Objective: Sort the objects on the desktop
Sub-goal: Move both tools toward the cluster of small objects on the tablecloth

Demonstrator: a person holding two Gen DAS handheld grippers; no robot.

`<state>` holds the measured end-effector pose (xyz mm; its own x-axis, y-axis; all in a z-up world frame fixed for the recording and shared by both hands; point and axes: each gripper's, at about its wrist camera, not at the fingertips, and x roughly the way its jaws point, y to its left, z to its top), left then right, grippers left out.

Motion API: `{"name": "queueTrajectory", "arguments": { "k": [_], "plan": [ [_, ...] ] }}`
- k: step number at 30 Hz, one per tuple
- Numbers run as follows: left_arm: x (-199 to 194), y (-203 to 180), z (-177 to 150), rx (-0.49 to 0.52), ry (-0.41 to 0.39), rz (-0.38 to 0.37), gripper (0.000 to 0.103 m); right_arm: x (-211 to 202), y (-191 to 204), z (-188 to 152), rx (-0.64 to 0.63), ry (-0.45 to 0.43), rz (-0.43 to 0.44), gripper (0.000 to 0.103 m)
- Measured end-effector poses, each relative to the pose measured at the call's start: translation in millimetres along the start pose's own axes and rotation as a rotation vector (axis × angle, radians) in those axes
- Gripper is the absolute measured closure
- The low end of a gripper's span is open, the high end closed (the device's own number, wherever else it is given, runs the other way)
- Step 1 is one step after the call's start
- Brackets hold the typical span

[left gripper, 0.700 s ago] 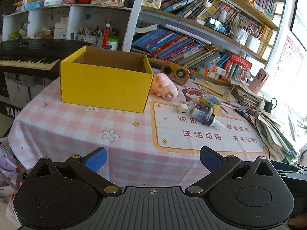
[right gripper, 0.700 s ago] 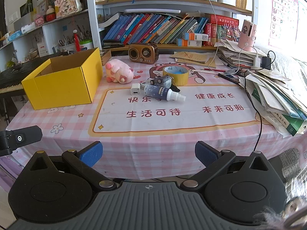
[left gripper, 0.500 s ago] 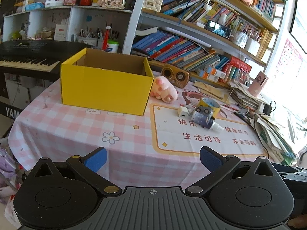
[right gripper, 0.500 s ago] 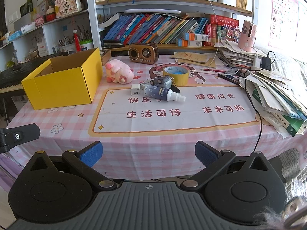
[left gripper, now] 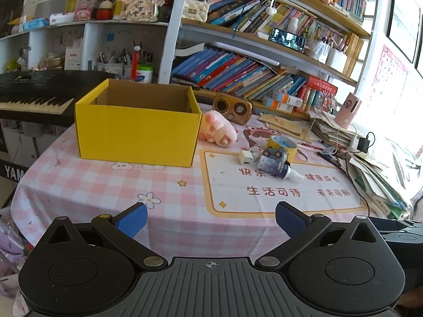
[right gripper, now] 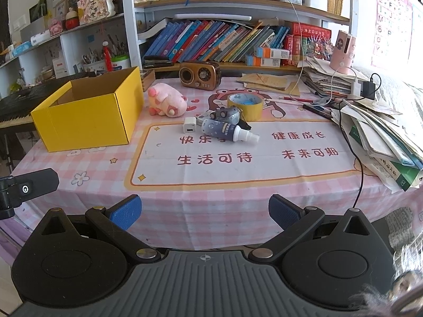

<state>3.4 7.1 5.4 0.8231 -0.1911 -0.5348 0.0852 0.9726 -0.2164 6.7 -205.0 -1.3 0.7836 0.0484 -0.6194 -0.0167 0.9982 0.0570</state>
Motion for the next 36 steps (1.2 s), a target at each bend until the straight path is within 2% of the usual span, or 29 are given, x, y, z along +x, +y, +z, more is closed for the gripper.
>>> {"name": "queueTrajectory", "arguments": {
  "k": [6, 23, 32, 36],
  "plan": [
    [1.3, 0.3, 1.0, -0.001, -0.001, -0.017, 0.000, -2.9, 0.3, 2.8, 0.001, -0.004, -0.004, 0.000],
    [9.9, 9.2, 3.3, -0.008, 0.023, 0.006, 0.000, 4.2, 11.8, 6.8, -0.045, -0.003, 0.019, 0.000],
    [23.0, 4.9, 9.1, -0.010, 0.036, 0.028, 0.000, 16.6, 2.5, 13.7, -0.032, -0.001, 0.060, 0.000],
    [32.6, 2.8, 11.8, -0.032, 0.046, 0.024, 0.000, 23.3, -5.4, 19.5, -0.035, -0.019, 0.052, 0.000]
  ]
}}
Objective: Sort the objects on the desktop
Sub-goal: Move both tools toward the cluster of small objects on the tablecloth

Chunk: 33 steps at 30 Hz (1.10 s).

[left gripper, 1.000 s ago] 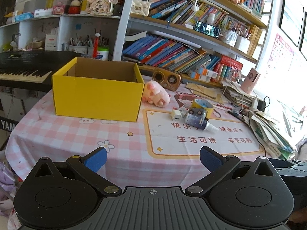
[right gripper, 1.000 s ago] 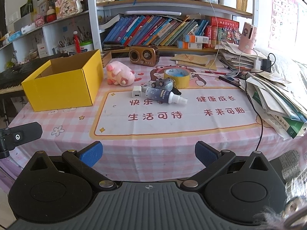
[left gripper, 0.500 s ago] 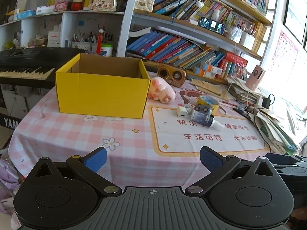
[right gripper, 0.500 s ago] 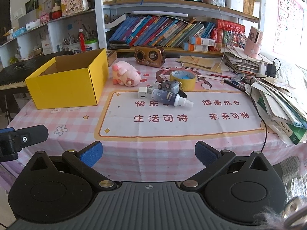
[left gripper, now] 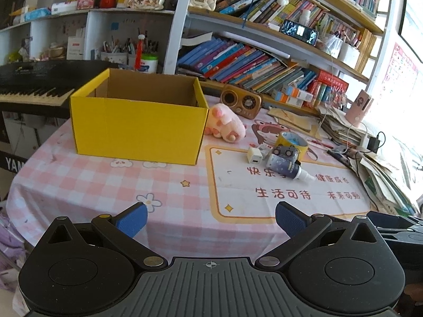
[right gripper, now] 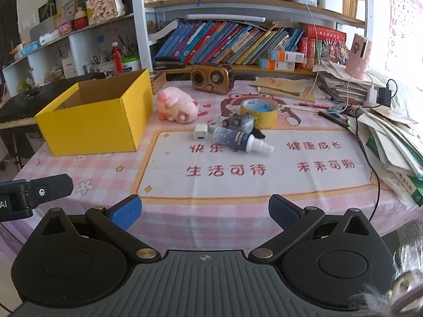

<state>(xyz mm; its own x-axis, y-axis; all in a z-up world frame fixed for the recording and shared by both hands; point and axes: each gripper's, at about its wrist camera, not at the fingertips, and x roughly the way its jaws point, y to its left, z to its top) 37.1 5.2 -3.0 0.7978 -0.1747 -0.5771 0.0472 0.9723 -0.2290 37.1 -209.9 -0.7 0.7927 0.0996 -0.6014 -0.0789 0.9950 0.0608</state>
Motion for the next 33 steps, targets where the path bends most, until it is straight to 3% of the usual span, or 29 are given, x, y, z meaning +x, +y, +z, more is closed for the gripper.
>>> {"name": "queueTrajectory", "arguments": {
  "k": [17, 25, 30, 33],
  "plan": [
    [53.4, -34.8, 16.8, -0.018, 0.026, 0.057, 0.000, 52.0, -54.6, 27.7, 0.006, 0.033, 0.005, 0.000],
    [80.1, -56.6, 24.1, -0.030, 0.029, 0.088, 0.000, 82.7, -82.9, 44.6, -0.030, 0.057, 0.049, 0.002],
    [99.8, -71.7, 30.7, -0.030, 0.032, 0.103, 0.000, 100.8, -98.8, 54.9, -0.061, 0.068, 0.087, 0.008],
    [110.6, -82.1, 34.7, -0.024, 0.034, 0.109, 0.000, 112.9, -107.7, 61.2, -0.075, 0.077, 0.115, 0.017]
  ]
}}
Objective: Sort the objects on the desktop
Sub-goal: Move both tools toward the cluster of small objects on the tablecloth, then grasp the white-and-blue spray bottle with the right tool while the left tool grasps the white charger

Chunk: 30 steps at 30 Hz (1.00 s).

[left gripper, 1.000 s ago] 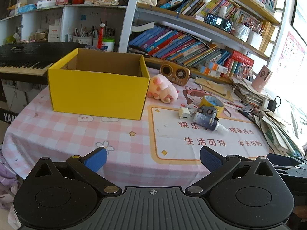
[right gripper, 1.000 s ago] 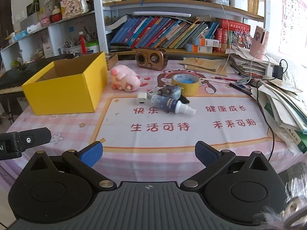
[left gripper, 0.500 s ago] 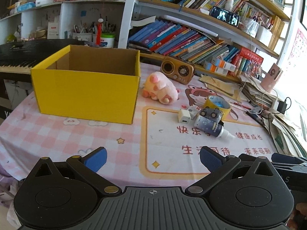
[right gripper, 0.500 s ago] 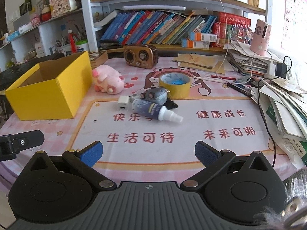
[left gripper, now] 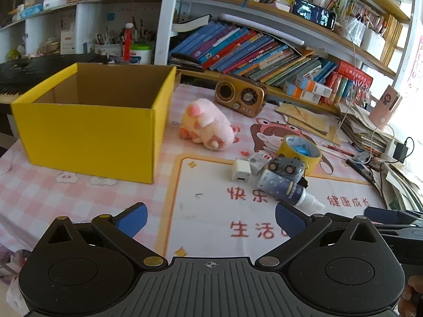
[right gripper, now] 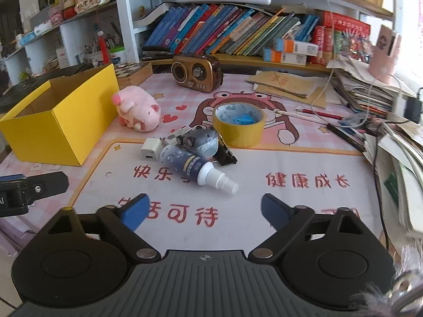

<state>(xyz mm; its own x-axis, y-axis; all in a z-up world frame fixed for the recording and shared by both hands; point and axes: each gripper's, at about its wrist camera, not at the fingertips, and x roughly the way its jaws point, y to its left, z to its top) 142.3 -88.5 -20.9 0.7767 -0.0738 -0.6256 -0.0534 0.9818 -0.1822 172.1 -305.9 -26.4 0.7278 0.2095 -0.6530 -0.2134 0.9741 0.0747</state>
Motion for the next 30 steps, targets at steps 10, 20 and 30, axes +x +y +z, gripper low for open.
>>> {"name": "queueTrajectory", "arguments": {
  "k": [10, 20, 30],
  "plan": [
    [23.1, -21.5, 8.8, 0.016, 0.024, 0.050, 0.000, 50.3, -22.6, 29.0, -0.154, 0.045, 0.139, 0.055],
    [42.6, -26.4, 16.9, 0.003, 0.032, 0.090, 0.000, 98.9, -17.6, 52.5, -0.325, 0.133, 0.302, 0.066],
    [63.1, -32.7, 24.9, 0.022, 0.056, 0.114, 0.000, 133.5, -3.1, 55.5, -0.444, 0.187, 0.381, 0.063]
  ]
}}
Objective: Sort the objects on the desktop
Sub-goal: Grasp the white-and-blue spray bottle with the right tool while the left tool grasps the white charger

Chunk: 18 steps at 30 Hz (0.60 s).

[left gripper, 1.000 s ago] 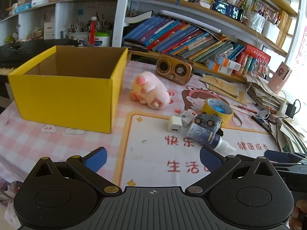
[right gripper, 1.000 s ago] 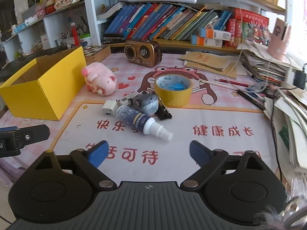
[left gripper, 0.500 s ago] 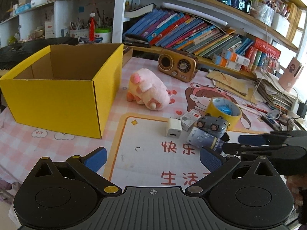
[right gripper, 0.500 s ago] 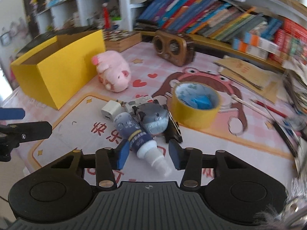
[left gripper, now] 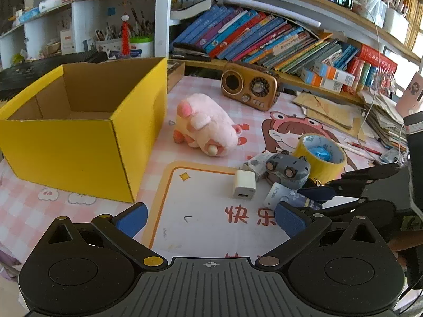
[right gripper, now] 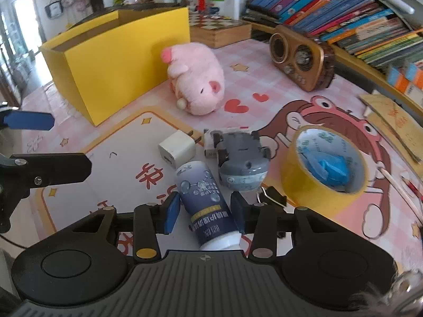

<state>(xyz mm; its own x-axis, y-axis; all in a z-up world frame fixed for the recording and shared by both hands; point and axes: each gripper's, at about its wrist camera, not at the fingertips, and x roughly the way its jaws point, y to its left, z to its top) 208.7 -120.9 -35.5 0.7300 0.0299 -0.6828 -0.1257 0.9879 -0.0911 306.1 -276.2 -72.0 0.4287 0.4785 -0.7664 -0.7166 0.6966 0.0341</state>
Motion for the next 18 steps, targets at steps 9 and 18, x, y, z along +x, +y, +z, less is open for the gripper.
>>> {"name": "queueTrajectory", "arguments": {
  "k": [9, 18],
  "plan": [
    [37.8, -21.7, 6.9, 0.036, 0.030, 0.015, 0.000, -30.2, -18.8, -29.7, 0.106, 0.041, -0.076, 0.073],
    [80.7, -43.2, 7.5, 0.076, 0.048, 0.015, 0.012, -43.4, -17.4, -45.7, 0.177, 0.052, -0.075, 0.073]
  ]
}}
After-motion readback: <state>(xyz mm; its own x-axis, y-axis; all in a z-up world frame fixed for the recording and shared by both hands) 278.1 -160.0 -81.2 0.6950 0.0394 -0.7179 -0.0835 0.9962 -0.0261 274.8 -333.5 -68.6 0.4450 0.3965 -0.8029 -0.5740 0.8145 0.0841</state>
